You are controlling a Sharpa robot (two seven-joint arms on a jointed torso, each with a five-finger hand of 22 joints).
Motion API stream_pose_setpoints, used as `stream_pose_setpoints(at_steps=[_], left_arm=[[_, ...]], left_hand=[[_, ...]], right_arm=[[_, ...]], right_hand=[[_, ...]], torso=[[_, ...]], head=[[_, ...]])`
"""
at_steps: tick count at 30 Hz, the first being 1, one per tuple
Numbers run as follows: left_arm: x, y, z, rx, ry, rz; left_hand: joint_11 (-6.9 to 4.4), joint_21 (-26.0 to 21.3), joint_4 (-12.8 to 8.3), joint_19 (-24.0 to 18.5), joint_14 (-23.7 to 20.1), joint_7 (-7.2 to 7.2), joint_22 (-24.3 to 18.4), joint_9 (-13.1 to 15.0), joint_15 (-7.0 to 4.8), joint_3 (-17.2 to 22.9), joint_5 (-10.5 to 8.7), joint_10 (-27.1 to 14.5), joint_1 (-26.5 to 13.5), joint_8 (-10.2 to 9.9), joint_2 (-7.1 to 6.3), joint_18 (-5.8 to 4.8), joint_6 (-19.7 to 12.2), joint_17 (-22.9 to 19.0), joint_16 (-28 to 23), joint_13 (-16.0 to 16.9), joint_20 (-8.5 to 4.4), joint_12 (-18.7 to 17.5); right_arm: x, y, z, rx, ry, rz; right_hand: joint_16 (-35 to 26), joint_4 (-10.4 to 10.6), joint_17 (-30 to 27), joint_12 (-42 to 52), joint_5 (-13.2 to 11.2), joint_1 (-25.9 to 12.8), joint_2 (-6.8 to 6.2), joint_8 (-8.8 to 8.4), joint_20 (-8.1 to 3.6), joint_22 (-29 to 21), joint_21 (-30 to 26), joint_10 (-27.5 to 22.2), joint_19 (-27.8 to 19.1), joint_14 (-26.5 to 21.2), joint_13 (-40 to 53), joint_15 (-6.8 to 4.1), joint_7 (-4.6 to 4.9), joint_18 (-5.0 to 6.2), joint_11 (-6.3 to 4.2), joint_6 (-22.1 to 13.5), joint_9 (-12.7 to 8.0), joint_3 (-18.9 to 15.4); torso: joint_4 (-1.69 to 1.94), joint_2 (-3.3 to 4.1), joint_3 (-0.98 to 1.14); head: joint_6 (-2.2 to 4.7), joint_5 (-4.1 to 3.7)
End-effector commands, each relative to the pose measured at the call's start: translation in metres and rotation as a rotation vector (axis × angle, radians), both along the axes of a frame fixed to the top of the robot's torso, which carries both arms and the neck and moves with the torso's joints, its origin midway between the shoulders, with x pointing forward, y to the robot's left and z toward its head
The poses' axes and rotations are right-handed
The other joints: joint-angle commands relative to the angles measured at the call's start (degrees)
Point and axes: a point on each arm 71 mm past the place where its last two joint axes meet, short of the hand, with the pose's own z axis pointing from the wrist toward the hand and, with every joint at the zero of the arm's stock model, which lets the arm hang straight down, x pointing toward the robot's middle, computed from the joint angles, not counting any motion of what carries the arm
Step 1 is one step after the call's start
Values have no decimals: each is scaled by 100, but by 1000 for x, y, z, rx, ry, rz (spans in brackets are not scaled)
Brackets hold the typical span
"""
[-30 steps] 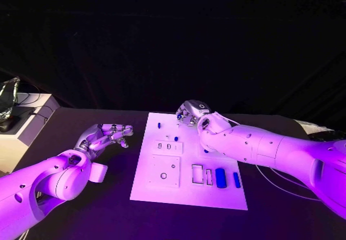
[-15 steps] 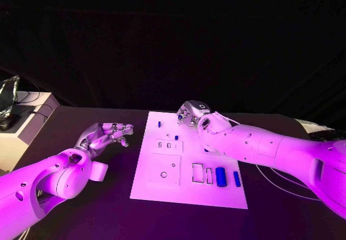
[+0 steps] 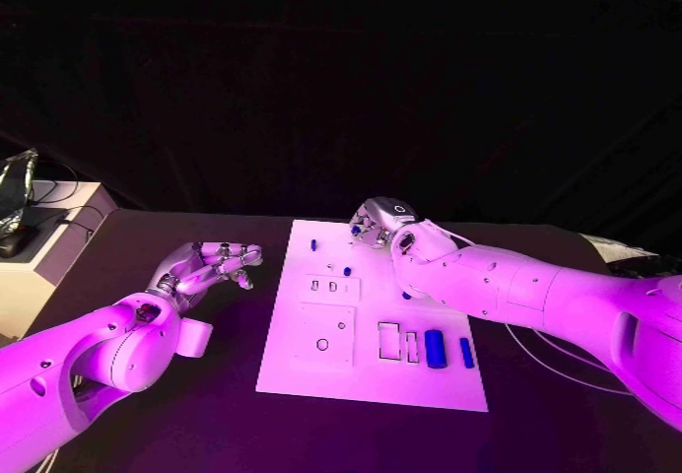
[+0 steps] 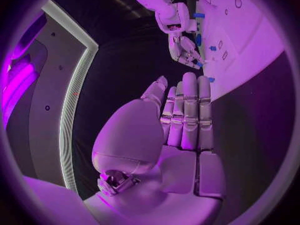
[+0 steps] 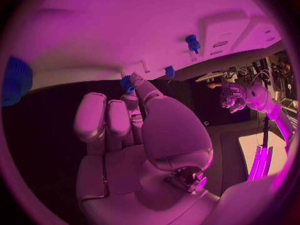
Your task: Assemble the parts on the task board
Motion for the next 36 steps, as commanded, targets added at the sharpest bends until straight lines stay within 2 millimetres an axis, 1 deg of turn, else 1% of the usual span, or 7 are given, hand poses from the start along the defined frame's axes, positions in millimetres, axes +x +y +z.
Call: stream_pose_setpoints(at_steps=[1,9,14,23,26,28,36], left_arm=[[0,-2,1,-8,-6,-15],[0,-4,1,-9,-5,-18],[0,-3,1,-8,-5,-16],[1,-3,0,-8,-4,-15],[1,-2,0,-7,-4,-14],[1,-2,0,-6,-3,-13],[1,-1,0,-5,-3,-10]], left_hand=[[14,23,3,-30,-42,-7,-6,-2,0,24,0,-38,-17,-19,-18,88,-29,-6,6,8,5,13],[14,23,3,-30,-42,-7,-6,-2,0,24,0,-38,-17,-19,-18,88,-29,-6,6,8,5,13],[14,23,3,-30,-42,-7,-6,-2,0,24,0,-38,-17,-19,-18,88,-29,-6,6,8,5,13],[14,23,3,-30,-42,-7,-6,-2,0,24,0,-38,-17,-19,-18,88,-29,-6,6,8,5,13],[17,31,-1,-33,-45,-4,-23,-2,2,34,-1,-47,-33,-20,-23,87,-32,-14,8,8,6,11],[17,31,-1,-33,-45,-4,-23,-2,2,34,-1,-47,-33,-20,-23,87,-32,-14,8,8,6,11],[17,31,-1,-33,-45,-4,-23,-2,2,34,-1,-47,-33,-20,-23,87,-32,-14,8,8,6,11]], right_arm=[[0,0,-1,-11,1,1],[1,5,-2,-7,5,6],[2,4,-3,-10,15,1],[3,0,-3,-2,21,-7],[4,0,-3,8,21,-8],[4,-1,-3,18,17,-8],[3,-2,-1,43,1,0]], right_hand=[[9,-33,4,-31,13,-28,-2,-4,-29,806,14,9,347,30,3,-21,81,-56,17,11,-1,0],[10,-32,9,-31,12,-31,-1,-1,-23,805,12,7,346,31,6,-14,95,-54,26,-36,-2,14],[6,-27,12,-75,-6,-45,-14,-2,-17,805,11,-31,343,30,-23,-10,100,-51,30,-54,0,22],[-1,38,21,-255,65,-140,-207,-23,14,801,-10,-170,335,27,-179,34,217,-40,94,-490,-23,-44],[4,119,29,-326,93,-212,-336,-20,41,800,-15,-223,333,27,-256,72,289,-30,142,-773,-20,-155],[17,212,42,-347,-36,-205,-378,-16,72,801,-14,-250,335,29,-303,107,346,-16,188,-917,-15,-303],[36,466,52,-279,-85,25,-366,-21,132,805,6,-297,340,20,-429,137,370,25,217,-984,-11,-625]], torso=[[-1,1,-2],[13,-1,-7],[-2,-1,-8],[-1,1,-2],[2,-1,-3],[2,-1,-1],[-2,4,-1]], head=[[15,3],[18,-3],[21,9],[23,5],[23,12],[28,5],[31,21]])
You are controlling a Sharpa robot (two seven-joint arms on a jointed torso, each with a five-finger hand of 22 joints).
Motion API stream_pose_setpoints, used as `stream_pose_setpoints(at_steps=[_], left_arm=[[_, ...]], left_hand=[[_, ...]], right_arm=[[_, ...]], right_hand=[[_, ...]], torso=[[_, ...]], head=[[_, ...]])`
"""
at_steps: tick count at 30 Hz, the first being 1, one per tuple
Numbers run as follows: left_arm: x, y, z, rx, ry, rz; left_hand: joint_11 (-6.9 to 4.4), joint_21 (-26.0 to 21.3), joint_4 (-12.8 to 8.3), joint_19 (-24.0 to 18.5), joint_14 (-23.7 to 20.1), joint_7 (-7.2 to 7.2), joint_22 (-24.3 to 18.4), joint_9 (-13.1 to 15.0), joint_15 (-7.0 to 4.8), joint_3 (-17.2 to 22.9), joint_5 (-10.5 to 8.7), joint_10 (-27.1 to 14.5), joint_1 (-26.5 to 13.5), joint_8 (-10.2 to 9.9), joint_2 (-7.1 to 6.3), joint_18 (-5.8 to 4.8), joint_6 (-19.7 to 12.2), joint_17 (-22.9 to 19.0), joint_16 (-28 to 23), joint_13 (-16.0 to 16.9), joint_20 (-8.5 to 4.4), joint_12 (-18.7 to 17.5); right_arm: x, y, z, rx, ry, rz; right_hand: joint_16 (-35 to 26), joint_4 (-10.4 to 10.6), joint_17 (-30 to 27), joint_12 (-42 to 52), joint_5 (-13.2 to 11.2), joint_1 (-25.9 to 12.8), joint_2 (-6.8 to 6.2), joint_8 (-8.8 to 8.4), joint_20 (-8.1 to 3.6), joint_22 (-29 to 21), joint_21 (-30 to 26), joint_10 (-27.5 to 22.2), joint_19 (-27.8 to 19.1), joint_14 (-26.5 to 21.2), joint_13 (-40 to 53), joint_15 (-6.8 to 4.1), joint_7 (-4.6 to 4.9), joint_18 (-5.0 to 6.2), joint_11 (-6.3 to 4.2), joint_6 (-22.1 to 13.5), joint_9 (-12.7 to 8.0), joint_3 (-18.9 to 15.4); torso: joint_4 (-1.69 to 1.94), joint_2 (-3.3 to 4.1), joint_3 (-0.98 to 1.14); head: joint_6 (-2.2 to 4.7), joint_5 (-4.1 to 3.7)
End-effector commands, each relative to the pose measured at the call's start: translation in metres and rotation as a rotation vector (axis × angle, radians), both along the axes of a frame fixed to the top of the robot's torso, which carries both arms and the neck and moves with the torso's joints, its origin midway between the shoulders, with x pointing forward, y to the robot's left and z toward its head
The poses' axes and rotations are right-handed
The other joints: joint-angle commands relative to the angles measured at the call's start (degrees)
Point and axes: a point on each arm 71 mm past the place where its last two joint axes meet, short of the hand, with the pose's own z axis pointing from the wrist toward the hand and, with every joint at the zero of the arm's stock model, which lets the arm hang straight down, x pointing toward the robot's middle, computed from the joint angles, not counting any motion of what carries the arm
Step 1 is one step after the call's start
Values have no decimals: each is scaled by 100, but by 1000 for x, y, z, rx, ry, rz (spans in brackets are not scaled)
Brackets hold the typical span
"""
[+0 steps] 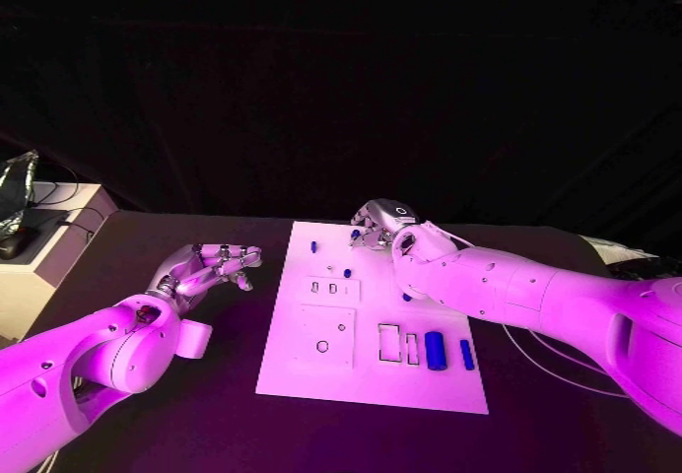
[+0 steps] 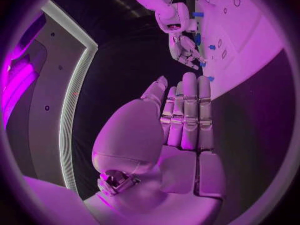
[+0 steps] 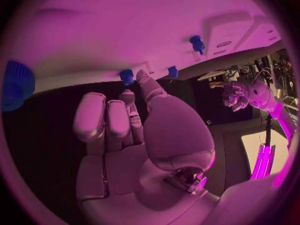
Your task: Assemble the parts on the task board
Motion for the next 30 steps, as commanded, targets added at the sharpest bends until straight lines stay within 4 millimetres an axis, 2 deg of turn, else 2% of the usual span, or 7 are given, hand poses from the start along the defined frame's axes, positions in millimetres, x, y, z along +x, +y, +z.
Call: stream_pose_setpoints(at_steps=[1,12,16,22,25,28,30], left_arm=[[0,-2,1,-7,-4,-15],[0,-2,1,-10,-9,-20],[-1,-2,2,-19,-17,-38],[-2,0,3,-23,-24,-44],[-2,1,3,-22,-25,-43],[-2,1,3,-22,-26,-41],[-2,1,3,-22,-26,-41]], left_hand=[[-4,32,-1,-34,-45,-4,-5,-2,2,34,-1,-26,-33,-20,-23,88,-32,-5,8,8,6,11],[5,26,0,-42,-53,4,-13,-3,8,29,-1,-49,-38,-22,-35,86,-52,-11,0,7,10,8],[12,-64,-3,-113,-136,3,-65,-2,29,9,3,-59,-44,-20,-59,66,-65,-73,-117,8,36,11],[15,-182,-19,-102,-138,4,-150,-1,38,-10,0,-52,-43,-18,-56,51,-63,-164,-269,8,49,12],[8,-247,-31,-167,-229,1,-185,-2,52,-5,1,-13,-30,-18,-47,26,-47,-198,-342,9,67,14],[10,-345,-60,-137,-213,3,-258,-3,49,-12,2,6,-35,-22,-39,6,-39,-325,-440,7,70,7],[5,-347,-60,-140,-215,0,-259,-3,56,-11,1,9,-34,-22,-35,6,-39,-325,-437,9,68,12]], right_arm=[[-1,1,2,24,-16,19],[-12,-11,17,118,-66,70],[-19,-27,35,214,-80,95],[-29,-58,52,300,-35,136],[-34,-71,56,290,-12,169],[-36,-84,56,258,6,170],[-36,-91,55,233,22,155]], right_hand=[[38,27,6,29,-13,64,-15,-17,47,801,3,-33,320,0,-34,53,67,27,34,-128,4,-64],[36,288,2,-91,275,-68,-236,-18,48,800,1,-73,325,-2,-219,42,38,32,25,-82,11,-328],[-484,302,-643,-483,310,-45,-238,-9,1,647,-643,15,233,-38,-736,-10,-9,90,-35,112,13,-401],[-1124,135,-1519,-1253,301,121,-171,4,-37,372,-1674,186,124,-117,-1758,-35,29,120,-44,101,10,-373],[-1264,73,-1700,-2426,323,262,-74,-17,-12,202,-2277,-69,50,-178,-2777,21,134,168,66,-52,0,-244],[-1269,51,-1801,-3920,279,298,-179,-7,45,166,-2328,860,179,-90,-4527,61,135,232,138,-55,4,-213],[-1292,35,-1830,-4269,316,355,-111,-19,53,140,-2453,905,193,-127,-4900,85,191,245,156,-66,3,-159]], torso=[[-4,4,2],[-27,-7,5],[-45,-6,6],[-112,-6,31],[-160,-8,52],[-194,-8,77],[-209,-8,96]], head=[[8,20],[41,26],[66,29],[147,-9],[175,-14],[189,-51],[196,-52]])
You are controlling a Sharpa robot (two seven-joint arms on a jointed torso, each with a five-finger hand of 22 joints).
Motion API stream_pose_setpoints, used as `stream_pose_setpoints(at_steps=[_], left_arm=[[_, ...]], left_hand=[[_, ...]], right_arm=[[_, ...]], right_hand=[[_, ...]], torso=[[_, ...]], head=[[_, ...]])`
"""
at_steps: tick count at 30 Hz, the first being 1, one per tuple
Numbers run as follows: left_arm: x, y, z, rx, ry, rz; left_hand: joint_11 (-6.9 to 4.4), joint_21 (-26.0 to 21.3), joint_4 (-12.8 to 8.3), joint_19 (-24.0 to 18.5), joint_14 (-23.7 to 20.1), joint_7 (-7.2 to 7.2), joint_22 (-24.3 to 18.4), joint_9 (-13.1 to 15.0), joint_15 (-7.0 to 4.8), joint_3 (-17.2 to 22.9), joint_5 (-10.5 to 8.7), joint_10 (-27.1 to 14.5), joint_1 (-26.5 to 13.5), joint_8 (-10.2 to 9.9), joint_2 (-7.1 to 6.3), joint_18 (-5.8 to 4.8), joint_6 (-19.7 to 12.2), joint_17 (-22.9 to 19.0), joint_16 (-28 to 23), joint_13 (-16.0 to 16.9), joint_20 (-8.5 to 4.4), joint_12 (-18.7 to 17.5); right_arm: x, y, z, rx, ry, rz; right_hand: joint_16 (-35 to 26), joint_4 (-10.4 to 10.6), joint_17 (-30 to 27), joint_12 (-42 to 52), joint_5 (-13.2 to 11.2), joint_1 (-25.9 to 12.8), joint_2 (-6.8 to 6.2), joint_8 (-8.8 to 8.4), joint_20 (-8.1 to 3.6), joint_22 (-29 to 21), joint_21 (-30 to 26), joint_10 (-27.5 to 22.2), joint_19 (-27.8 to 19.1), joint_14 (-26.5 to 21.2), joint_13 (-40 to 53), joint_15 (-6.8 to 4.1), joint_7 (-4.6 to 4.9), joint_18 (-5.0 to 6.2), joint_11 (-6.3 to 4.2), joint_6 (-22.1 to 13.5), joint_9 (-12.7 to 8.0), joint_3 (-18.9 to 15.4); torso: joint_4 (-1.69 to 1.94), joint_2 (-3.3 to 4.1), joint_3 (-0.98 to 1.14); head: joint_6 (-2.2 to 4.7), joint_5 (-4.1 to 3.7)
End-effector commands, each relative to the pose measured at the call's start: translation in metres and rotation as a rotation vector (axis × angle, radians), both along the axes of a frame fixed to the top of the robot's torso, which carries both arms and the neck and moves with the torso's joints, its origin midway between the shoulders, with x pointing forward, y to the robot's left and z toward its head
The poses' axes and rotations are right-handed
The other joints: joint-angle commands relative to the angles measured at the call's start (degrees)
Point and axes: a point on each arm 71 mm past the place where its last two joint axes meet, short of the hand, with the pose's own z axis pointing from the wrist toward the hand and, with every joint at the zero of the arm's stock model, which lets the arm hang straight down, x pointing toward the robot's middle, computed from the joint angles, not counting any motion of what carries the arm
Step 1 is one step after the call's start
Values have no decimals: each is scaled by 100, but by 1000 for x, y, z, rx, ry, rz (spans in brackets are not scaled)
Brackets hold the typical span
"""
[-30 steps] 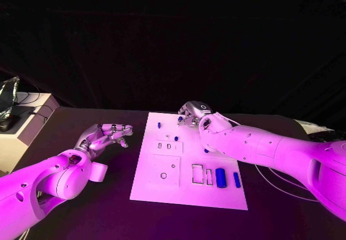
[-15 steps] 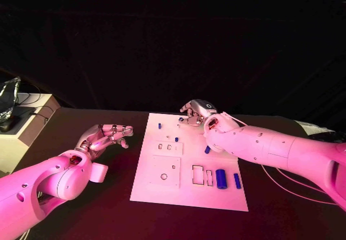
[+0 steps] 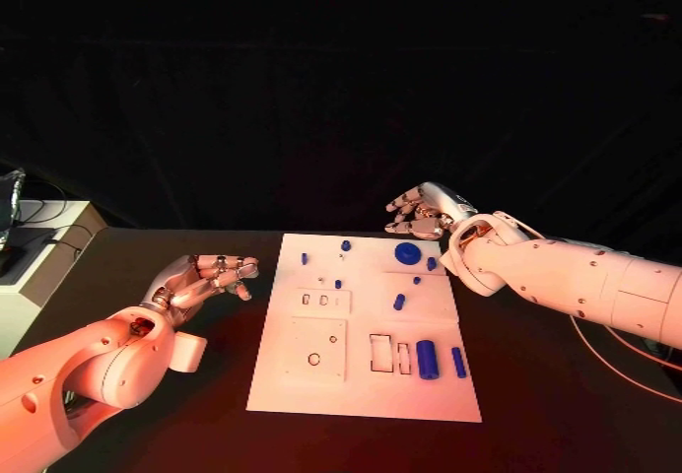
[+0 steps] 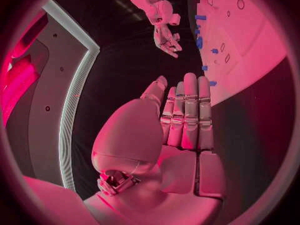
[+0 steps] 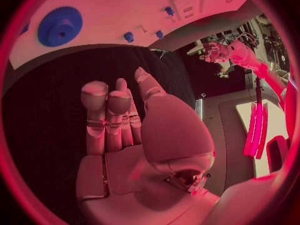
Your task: Assemble the parts on the task board
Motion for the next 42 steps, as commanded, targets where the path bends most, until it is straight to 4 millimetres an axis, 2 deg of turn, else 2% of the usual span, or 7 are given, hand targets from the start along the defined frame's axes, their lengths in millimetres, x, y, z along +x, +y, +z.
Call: stream_pose_setpoints(at_steps=[1,3,6,8,9,13,42], left_arm=[[-1,-2,2,-16,-17,-26],[-1,-2,1,-16,-15,-25],[-1,-2,1,-15,-13,-25],[-1,-3,0,-15,-11,-25],[-1,-3,-1,-15,-9,-25],[-2,-3,-2,-14,-5,-24],[-2,-3,-8,-6,15,-15]], left_hand=[[-15,-14,-35,17,12,1,-10,-3,-6,14,1,29,-3,-22,-4,6,3,-13,-15,9,-5,12],[-14,-16,-35,15,5,0,-12,-2,-5,15,0,24,-5,-20,-1,5,3,-14,-12,9,-7,12],[-14,-16,-35,15,5,0,-12,-2,-5,15,0,24,-5,-20,-1,5,3,-14,-12,9,-7,12],[-11,-18,-38,16,2,2,-13,-3,-5,17,1,14,-1,-22,3,4,-3,-16,-10,8,-9,10],[-11,-18,-39,16,2,2,-13,-3,-4,18,1,12,-1,-23,4,4,-4,-17,-9,8,-9,10],[-6,-18,-41,17,1,4,-14,-3,-3,18,2,-3,0,-23,4,3,-8,-19,-7,7,-9,8],[2,76,-57,18,-1,13,34,-3,-7,51,4,-40,-6,-21,10,17,-24,6,144,7,-18,11]], right_arm=[[-1,-1,-4,-30,59,62],[0,-8,-5,-66,67,36],[1,-16,-6,-120,80,-2],[2,-19,-8,-159,97,-30],[3,-21,-10,-186,113,-47],[5,-22,-14,-228,147,-76],[15,-13,-39,-280,237,-148]], right_hand=[[-48,-9,-40,-484,30,43,16,-11,59,124,-170,290,197,-8,-521,38,118,136,-56,-89,-6,58],[-86,19,-95,-975,20,-21,-81,-17,148,18,-505,18,202,-13,-983,144,214,233,122,-139,-7,44],[-89,21,-117,-643,-65,3,-192,-11,114,15,-511,815,230,-8,-880,15,120,241,-114,-149,-9,-10],[159,126,140,1580,57,37,-377,13,-58,246,142,536,317,66,1139,-108,26,9,-262,-155,-6,-257],[577,236,623,3726,145,44,-377,5,-53,474,613,-562,323,43,3299,-41,56,-48,-190,-157,-9,-221],[1267,340,1431,5247,131,3,-508,9,110,703,1676,-106,338,25,5262,85,123,-3,-84,-119,-10,-157],[1732,505,2044,5766,264,-60,-506,0,164,869,2781,687,334,133,6368,117,120,-76,-75,-36,-11,23]], torso=[[-57,-1,45],[-69,1,59],[-78,3,72],[-72,8,71],[-68,11,72],[-67,15,73],[-69,9,60]], head=[[19,-10],[24,-16],[27,-32],[17,-40],[15,-52],[0,-63],[-85,-37]])
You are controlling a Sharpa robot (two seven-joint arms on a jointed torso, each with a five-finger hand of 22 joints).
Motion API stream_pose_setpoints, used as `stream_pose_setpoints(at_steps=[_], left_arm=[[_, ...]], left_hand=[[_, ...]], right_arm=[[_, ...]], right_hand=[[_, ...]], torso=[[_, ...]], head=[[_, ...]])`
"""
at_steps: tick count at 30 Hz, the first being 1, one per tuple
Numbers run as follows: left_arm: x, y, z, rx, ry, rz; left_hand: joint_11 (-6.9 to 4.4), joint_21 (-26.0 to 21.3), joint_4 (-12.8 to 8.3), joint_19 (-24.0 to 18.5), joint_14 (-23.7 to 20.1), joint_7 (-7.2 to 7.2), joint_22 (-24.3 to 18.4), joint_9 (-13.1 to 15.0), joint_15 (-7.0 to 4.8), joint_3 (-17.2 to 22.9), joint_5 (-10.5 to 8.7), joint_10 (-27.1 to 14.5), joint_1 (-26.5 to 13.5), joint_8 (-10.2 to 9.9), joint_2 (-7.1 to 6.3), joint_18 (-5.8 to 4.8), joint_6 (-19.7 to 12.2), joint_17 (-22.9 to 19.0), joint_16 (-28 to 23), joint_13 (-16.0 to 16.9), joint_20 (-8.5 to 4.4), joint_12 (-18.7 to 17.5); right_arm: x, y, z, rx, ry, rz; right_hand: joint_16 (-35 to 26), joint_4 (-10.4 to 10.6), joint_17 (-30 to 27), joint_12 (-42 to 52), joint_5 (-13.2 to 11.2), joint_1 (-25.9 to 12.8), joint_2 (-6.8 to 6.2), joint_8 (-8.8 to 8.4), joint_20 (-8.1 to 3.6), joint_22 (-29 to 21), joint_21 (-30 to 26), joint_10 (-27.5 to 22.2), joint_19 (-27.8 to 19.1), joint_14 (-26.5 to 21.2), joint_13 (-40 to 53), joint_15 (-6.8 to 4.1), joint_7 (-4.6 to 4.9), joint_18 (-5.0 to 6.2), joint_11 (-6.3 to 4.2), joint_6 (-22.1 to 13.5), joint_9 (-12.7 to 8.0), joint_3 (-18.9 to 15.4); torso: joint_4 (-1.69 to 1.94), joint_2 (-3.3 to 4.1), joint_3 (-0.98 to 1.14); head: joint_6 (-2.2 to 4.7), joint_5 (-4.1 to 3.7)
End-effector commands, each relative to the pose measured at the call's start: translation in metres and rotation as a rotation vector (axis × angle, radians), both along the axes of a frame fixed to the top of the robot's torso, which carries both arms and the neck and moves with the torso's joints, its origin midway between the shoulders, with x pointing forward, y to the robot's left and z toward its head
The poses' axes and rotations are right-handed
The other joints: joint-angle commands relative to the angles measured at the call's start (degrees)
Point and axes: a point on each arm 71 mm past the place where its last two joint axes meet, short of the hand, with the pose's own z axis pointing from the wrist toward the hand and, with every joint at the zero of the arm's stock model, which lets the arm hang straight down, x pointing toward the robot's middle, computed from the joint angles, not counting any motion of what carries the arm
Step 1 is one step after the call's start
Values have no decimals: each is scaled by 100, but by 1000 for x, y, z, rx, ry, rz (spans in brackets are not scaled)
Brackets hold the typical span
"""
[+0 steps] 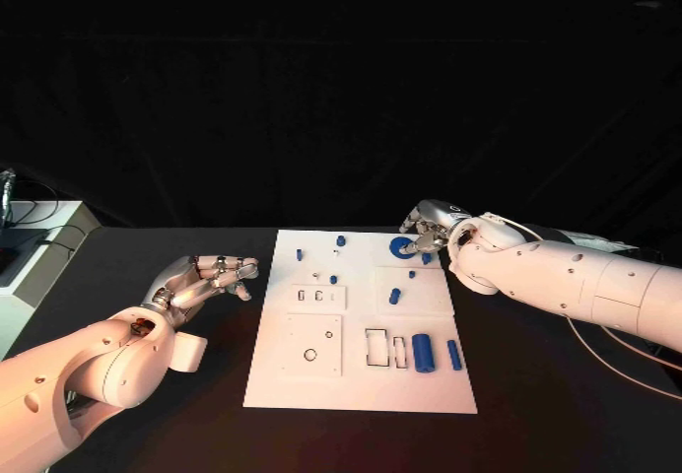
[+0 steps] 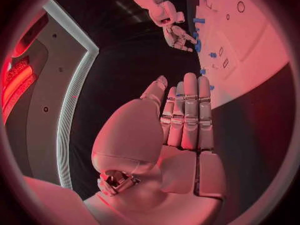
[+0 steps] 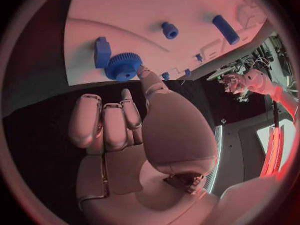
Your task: Assemble the parts on the task board
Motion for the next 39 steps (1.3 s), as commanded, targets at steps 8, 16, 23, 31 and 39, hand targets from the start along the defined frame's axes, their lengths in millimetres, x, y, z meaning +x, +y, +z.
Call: stream_pose_setpoints(at_steps=[8,16,23,31,39], left_arm=[[0,-2,0,-3,0,-9],[0,-2,-1,-1,1,-7],[1,-2,-1,-1,2,-7],[1,-2,-1,2,5,-9],[0,-1,-1,5,9,-10]], left_hand=[[3,39,-25,-5,-3,13,15,-3,-8,21,4,-42,-9,-22,9,18,-26,11,47,7,5,10],[3,55,-30,-15,-13,14,23,-2,-7,34,7,-45,-5,-20,11,21,-26,9,70,7,5,11],[3,55,-30,-15,-13,14,23,-2,-7,34,7,-45,-5,-20,11,21,-26,9,70,7,5,11],[3,55,-30,-15,-13,14,23,-2,-7,34,7,-45,-5,-20,11,21,-26,9,70,7,5,11],[3,55,-30,-15,-13,14,23,-2,-7,34,7,-45,-5,-20,11,21,-26,9,70,7,5,11]], right_arm=[[0,-1,-8,-3,55,-9],[2,-4,-10,17,77,-22],[5,-3,-14,49,111,-28],[6,-5,-18,72,162,-32],[5,-7,-22,77,222,-29]], right_hand=[[50,69,26,-14,-53,-45,-10,3,27,881,75,96,334,35,341,18,30,51,-84,-51,-5,2],[50,66,32,-26,-41,-31,29,3,30,882,83,89,328,30,341,20,32,50,-83,-50,-5,12],[47,-74,54,-40,73,-88,165,2,34,881,95,83,317,31,353,24,39,51,-80,-59,-6,-8],[43,-300,85,-53,173,-149,347,2,44,884,107,61,312,33,344,31,51,50,-72,-83,-7,-53],[40,-311,93,-63,323,-198,390,1,43,884,107,50,307,33,337,29,49,49,-75,-71,-8,-66]], torso=[[9,5,9],[16,6,18],[11,6,14],[12,1,9],[6,2,15]], head=[[-32,28],[-41,31],[-58,25],[-81,23],[-94,36]])
